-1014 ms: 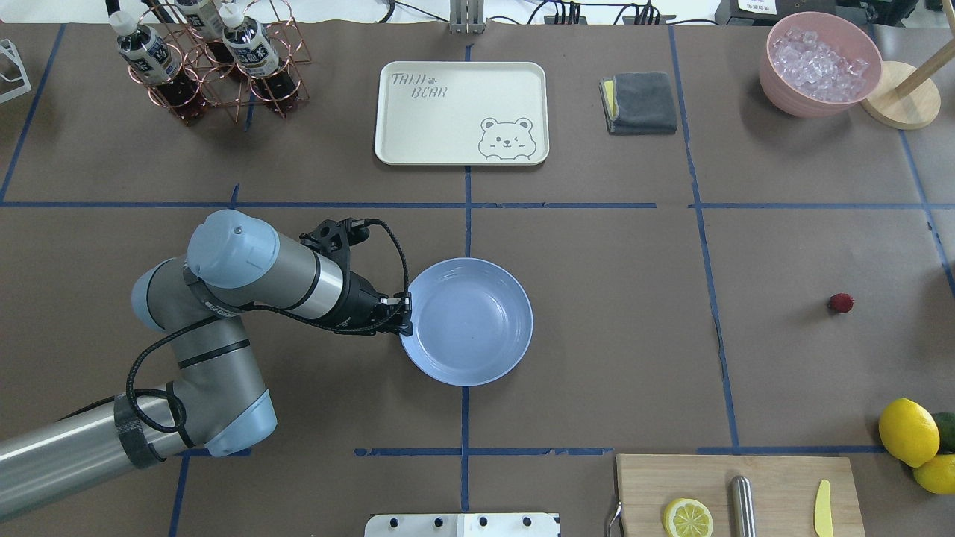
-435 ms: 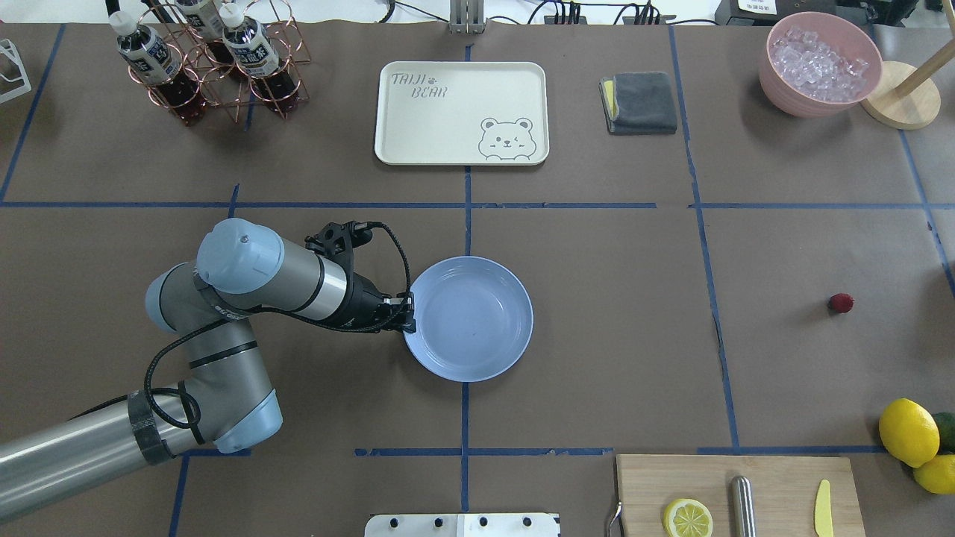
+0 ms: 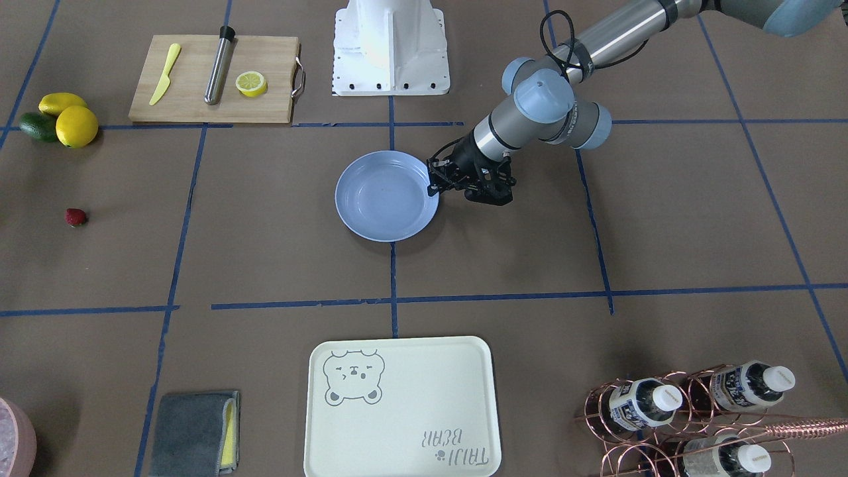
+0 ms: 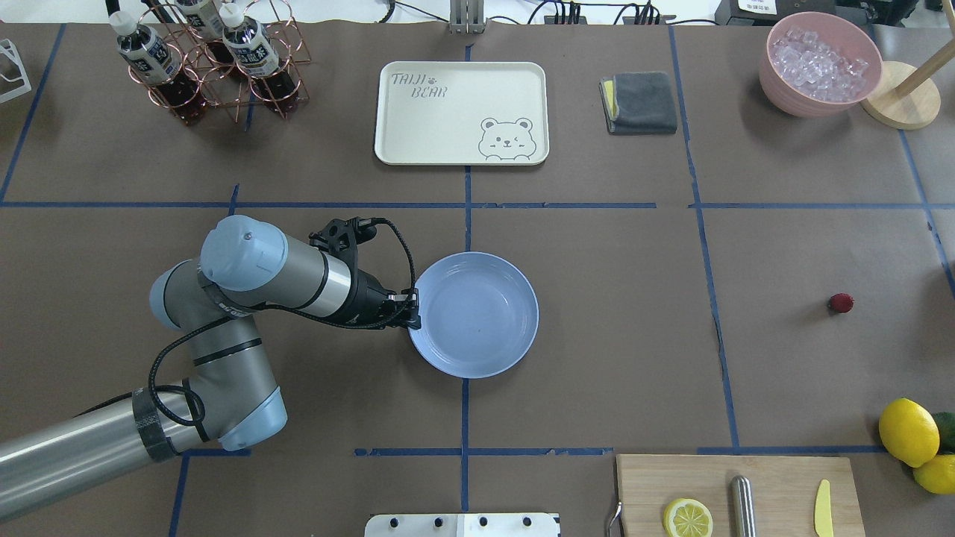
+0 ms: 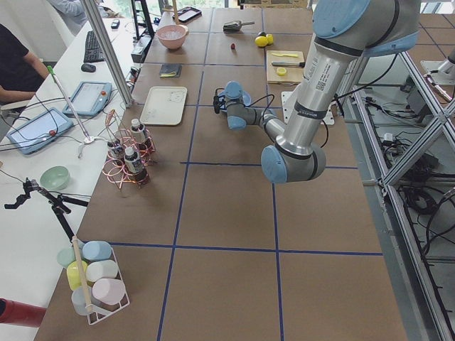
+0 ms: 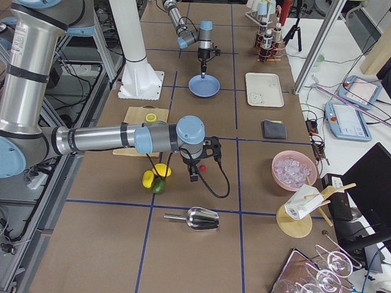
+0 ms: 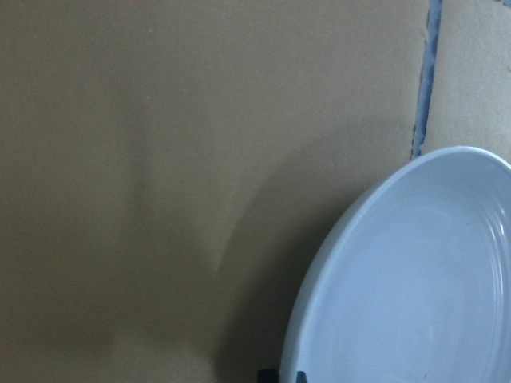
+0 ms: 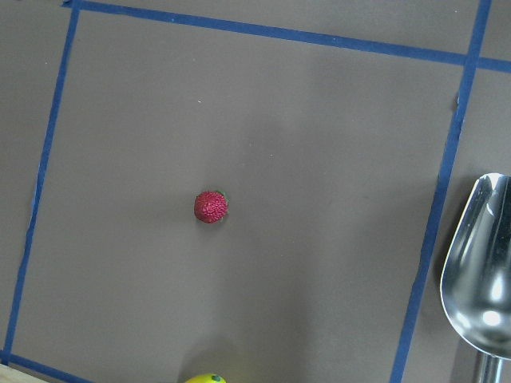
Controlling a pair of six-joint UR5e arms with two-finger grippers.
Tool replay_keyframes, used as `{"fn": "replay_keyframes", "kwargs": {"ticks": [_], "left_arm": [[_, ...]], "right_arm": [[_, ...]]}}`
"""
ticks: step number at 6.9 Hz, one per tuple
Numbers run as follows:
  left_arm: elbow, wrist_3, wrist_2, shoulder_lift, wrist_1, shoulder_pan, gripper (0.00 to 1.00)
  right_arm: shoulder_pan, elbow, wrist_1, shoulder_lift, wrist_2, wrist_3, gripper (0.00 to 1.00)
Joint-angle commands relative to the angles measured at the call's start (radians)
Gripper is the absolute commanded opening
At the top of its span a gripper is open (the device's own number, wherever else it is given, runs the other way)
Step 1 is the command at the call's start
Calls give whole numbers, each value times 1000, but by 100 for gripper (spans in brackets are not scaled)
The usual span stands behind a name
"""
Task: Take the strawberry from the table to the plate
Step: 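Reach the left gripper to the light blue plate rim and grip it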
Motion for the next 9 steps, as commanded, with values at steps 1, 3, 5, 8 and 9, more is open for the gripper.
{"fn": "replay_keyframes", "kwargs": {"ticks": [1, 3, 5, 8, 9], "left_arm": [[1, 0, 31, -2, 1, -1, 0], [9, -3, 54, -2, 3, -1, 0], [18, -5, 54, -2, 3, -1, 0], [10, 0, 52, -2, 0, -4, 54], [-17, -6, 40, -2, 4, -28, 63]], "right_arm": [[-1, -1, -1, 0, 0, 0, 100], [-1, -1, -1, 0, 0, 0, 100], [-2, -1, 0, 0, 0, 0, 100], [-21, -1, -1, 3, -2, 49, 100], [-72, -1, 54, 8, -11, 168, 100]]}}
